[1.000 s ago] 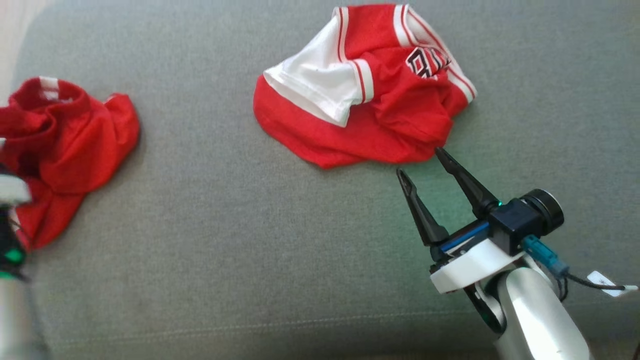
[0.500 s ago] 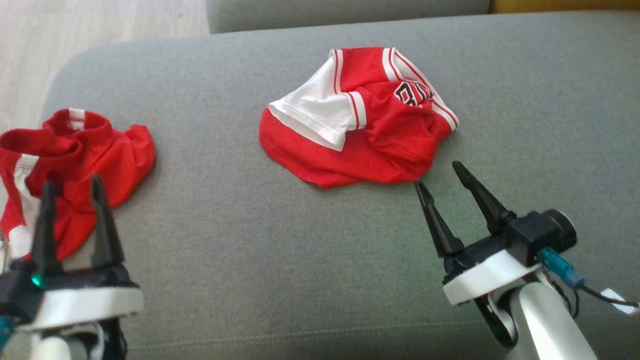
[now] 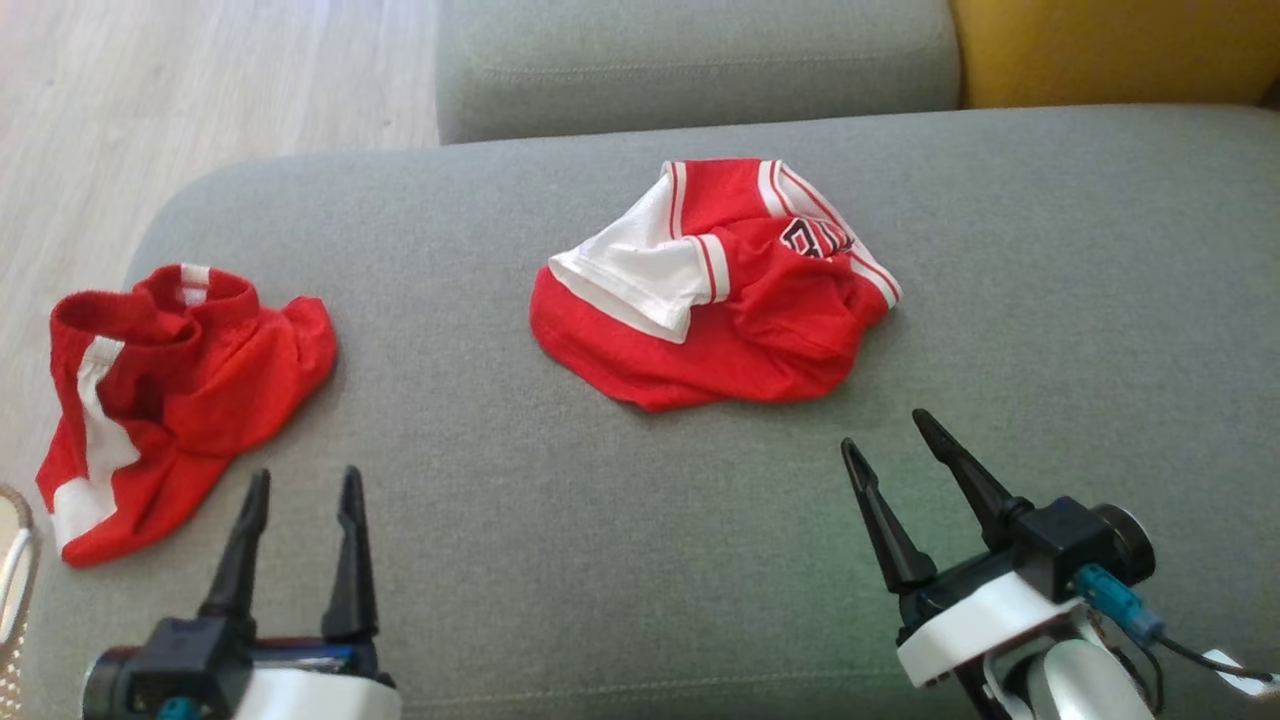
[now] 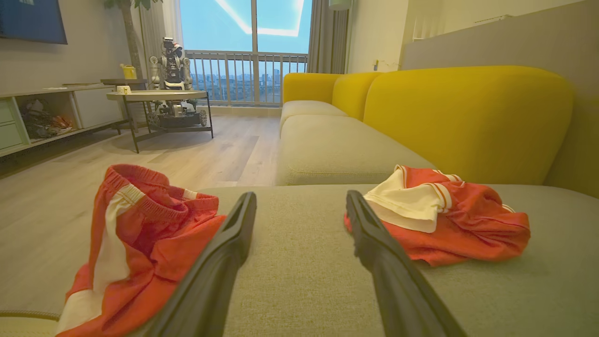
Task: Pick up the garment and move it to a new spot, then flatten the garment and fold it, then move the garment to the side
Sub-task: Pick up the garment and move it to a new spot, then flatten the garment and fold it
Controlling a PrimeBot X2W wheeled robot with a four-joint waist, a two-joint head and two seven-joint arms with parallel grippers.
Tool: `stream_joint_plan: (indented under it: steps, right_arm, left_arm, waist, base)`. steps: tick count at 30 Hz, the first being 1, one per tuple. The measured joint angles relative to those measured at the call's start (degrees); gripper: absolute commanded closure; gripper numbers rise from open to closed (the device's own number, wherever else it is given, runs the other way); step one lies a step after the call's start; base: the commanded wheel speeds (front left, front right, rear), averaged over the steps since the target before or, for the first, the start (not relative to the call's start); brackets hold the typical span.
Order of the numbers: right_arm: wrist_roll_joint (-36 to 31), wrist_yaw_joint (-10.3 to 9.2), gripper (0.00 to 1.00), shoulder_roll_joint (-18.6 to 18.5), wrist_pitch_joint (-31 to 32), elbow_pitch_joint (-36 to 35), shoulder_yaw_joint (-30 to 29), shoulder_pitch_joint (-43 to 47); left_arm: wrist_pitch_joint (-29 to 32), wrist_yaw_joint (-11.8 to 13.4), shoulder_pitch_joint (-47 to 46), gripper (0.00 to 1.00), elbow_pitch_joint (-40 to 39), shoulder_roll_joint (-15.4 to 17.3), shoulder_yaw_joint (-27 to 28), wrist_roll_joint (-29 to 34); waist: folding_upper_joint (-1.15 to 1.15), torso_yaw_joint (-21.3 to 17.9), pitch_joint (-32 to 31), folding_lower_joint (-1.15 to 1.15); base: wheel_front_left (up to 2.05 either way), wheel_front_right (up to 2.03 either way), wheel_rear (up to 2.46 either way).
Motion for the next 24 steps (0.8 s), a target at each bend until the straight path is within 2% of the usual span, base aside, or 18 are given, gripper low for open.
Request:
stream_joint_plan:
  steps: [9,24]
  right_arm:
    - [-0.04,0.0,0.0,0.02,0.01,0.27,-0.01,0.29]
    - [-0.43,0.0,0.0,0.03,0.01,1.3,0.57,1.02]
  left_arm:
    - [0.0,1.0,0.65,0.0,0.07,0.04,-1.75,3.25]
    - [0.0,1.53,0.79,0.0,2.89,0.05,-1.76,2.66]
  waist:
    - [0.0,-0.98,-1.01,0.0]
    - [0.0,-2.13,-2.13,0.01]
  base:
    - [0.0,0.0,0.0]
    - [0.0,0.0,0.0]
